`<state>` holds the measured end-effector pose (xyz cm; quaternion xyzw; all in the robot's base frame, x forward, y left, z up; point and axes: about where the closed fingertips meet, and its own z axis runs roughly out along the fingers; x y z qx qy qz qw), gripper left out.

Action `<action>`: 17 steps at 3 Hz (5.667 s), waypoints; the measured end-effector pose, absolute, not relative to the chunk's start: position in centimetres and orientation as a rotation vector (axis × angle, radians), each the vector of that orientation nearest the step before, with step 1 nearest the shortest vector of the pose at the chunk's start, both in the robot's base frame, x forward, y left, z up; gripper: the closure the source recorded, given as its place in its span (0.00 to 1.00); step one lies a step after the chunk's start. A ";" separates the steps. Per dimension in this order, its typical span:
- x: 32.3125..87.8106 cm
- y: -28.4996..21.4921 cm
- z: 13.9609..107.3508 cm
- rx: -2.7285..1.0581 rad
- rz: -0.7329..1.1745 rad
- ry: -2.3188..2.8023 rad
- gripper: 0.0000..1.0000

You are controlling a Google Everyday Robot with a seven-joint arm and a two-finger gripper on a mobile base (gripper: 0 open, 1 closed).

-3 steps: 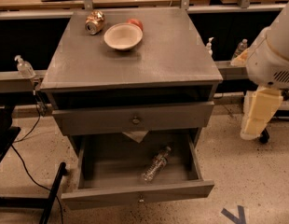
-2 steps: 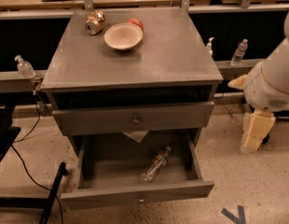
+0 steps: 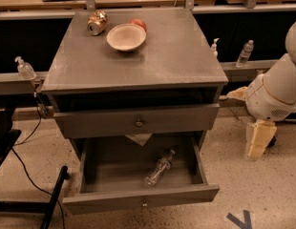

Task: Pick water bottle from middle drawer and place on counter

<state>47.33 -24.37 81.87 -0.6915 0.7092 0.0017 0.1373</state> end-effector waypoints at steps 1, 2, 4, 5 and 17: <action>46.5 -24.9 78.3 -2.361 0.059 1.884 0.00; 44.7 -25.6 75.0 -2.614 0.242 1.715 0.00; 44.7 -26.3 73.8 -2.668 0.229 1.613 0.00; 42.8 -25.1 72.0 -2.590 0.162 1.484 0.00; 58.1 -6.8 42.7 -2.741 -0.206 0.937 0.00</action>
Offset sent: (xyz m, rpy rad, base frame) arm -0.0486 -0.0362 -0.1062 -0.1513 0.4137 1.0069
